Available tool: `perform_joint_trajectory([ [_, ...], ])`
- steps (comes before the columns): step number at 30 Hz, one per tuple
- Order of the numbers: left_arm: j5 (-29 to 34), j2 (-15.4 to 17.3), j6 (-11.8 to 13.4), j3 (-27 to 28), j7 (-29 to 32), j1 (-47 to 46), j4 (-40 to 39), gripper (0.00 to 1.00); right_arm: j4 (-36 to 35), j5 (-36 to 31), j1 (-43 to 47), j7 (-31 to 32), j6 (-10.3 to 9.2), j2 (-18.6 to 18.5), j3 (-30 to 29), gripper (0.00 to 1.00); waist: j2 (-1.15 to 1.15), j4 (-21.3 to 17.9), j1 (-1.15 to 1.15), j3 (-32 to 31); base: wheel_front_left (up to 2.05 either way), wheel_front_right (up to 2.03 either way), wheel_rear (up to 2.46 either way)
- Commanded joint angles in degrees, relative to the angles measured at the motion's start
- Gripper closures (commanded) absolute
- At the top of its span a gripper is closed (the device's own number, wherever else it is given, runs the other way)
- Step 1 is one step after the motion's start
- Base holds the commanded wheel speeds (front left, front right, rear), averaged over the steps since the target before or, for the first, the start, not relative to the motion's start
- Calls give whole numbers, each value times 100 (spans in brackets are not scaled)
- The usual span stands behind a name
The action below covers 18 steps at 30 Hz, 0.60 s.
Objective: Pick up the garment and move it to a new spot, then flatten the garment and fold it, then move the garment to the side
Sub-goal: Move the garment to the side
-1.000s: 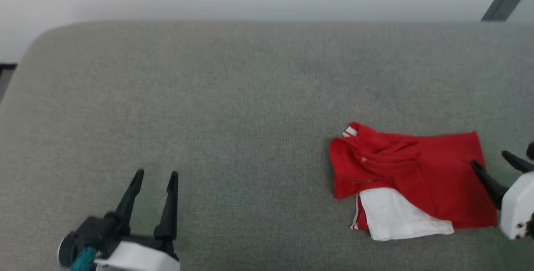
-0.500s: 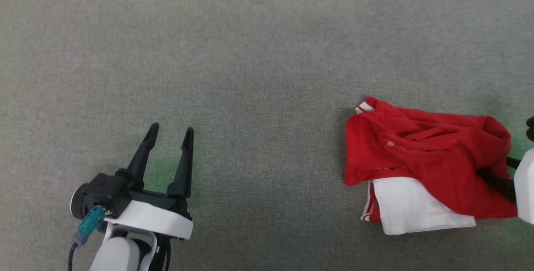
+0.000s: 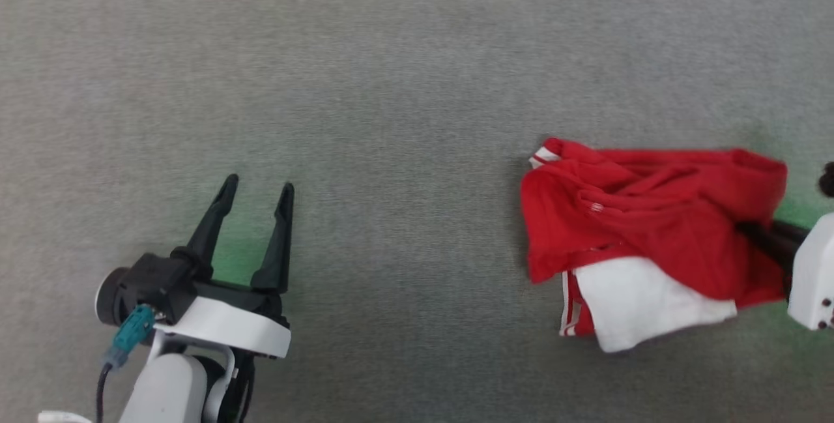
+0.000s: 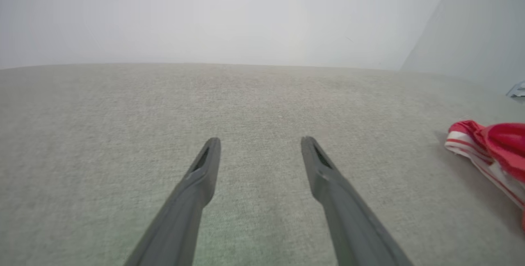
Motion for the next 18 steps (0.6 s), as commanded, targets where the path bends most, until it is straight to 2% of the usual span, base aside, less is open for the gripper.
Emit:
perform_joint_trajectory([
  [1, 30, 72, 13, -53, -28, -159, -23, 0, 90, -66, 42, -147, -62, 20, -167, 100, 0, -246, 0, 92, 0, 0, 0],
  [7, 57, 440, 13, -446, -28, -745, -125, 0, 162, -142, 69, -565, -46, -103, -966, 100, 0, -730, 0, 482, 0, 0, 0],
  [9, -7, 665, 13, -774, -28, -1184, -195, 0, 313, -174, -58, -729, -38, -180, -1381, 100, 0, -936, 0, 742, 0, 0, 0],
  [15, -64, 1185, 13, -1230, -28, -2151, -261, 0, 910, -318, -640, -1035, -36, -376, -1886, 100, 0, -1185, 0, 1301, 0, 0, 0],
  [18, -68, 1300, 13, -1312, -28, -2467, -287, 0, 1178, -376, -893, -1148, -36, -428, -1969, 100, 0, -1211, 0, 1462, 0, 0, 0],
])
